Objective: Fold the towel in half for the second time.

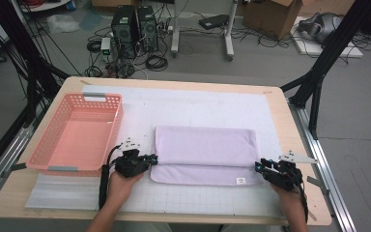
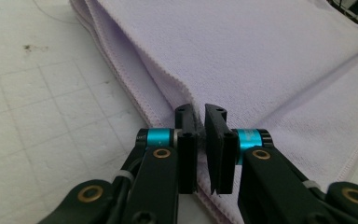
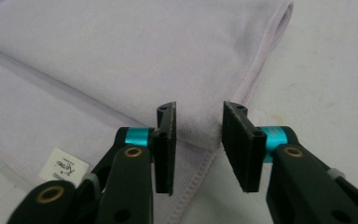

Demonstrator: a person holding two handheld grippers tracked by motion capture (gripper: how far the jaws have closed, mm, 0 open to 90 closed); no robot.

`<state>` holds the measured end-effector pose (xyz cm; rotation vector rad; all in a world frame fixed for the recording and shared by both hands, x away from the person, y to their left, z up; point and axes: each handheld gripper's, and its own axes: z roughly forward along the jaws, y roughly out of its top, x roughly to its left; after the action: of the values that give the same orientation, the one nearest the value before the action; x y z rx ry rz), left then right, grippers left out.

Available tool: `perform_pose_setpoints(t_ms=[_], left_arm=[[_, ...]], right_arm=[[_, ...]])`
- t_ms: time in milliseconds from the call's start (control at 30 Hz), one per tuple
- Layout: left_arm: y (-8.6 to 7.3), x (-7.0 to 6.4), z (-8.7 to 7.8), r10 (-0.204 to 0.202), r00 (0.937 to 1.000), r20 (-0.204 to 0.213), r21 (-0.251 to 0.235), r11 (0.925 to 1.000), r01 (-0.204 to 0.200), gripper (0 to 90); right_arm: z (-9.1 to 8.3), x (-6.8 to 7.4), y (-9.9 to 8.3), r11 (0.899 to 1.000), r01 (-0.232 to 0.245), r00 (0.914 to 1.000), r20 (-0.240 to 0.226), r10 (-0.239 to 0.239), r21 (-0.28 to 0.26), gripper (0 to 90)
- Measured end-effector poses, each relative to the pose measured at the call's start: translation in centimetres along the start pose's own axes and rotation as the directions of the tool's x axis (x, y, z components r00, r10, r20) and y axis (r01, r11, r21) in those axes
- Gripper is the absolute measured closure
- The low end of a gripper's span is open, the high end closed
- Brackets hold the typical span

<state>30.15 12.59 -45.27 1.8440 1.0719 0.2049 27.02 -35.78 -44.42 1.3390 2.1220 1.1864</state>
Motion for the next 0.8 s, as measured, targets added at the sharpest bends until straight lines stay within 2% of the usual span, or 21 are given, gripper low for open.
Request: perform_pose_setpoints(t_ms=[33, 100, 233, 267, 433, 533, 800], left_arm=[[0.0, 0.0, -0.1, 0.004, 1.0000, -0.001, -0.003, 1.0000, -0.004, 85.6], [-0.1, -0.1, -0.2, 0.009, 1.0000, 0.001, -0.009, 0.9999, -0.009, 86.7], [0.0, -0.2, -0.6, 0.005, 0.9999, 0.015, -0.036, 0.9993, -0.004, 87.4], [0.0, -0.2, -0.8, -0.003, 0.9996, 0.029, -0.047, 0.9989, 0.004, 87.5], [-0.1, -0.7, -2.5, -0.031, 0.9971, 0.070, -0.091, 0.9952, 0.037, 87.5], [-0.5, -1.0, -3.4, -0.035, 0.9962, 0.079, -0.105, 0.9935, 0.044, 87.5], [-1.8, -1.8, -4.9, -0.032, 0.9954, 0.090, -0.097, 0.9944, 0.041, 87.4]], right_arm=[[0.1, 0.0, -0.1, 1.000, 0.004, 1.0000, -0.001, -0.004, 0.010, 81.5], [0.0, 0.0, -0.1, 1.000, 0.008, 1.0000, 0.001, -0.008, 0.006, 85.3], [-0.6, 0.1, 0.1, 1.000, 0.012, 0.9999, -0.008, -0.012, -0.029, 86.2], [-0.8, 0.0, 0.1, 0.999, 0.013, 0.9998, -0.014, -0.014, -0.032, 86.3], [-2.0, 0.2, -0.1, 0.998, -0.010, 0.9989, -0.046, 0.007, -0.057, 86.5], [-3.0, 0.6, -0.4, 0.997, -0.003, 0.9986, -0.052, -0.001, -0.074, 86.5], [-5.2, 1.6, -1.7, 0.997, 0.007, 0.9979, -0.063, -0.011, -0.074, 86.4]])
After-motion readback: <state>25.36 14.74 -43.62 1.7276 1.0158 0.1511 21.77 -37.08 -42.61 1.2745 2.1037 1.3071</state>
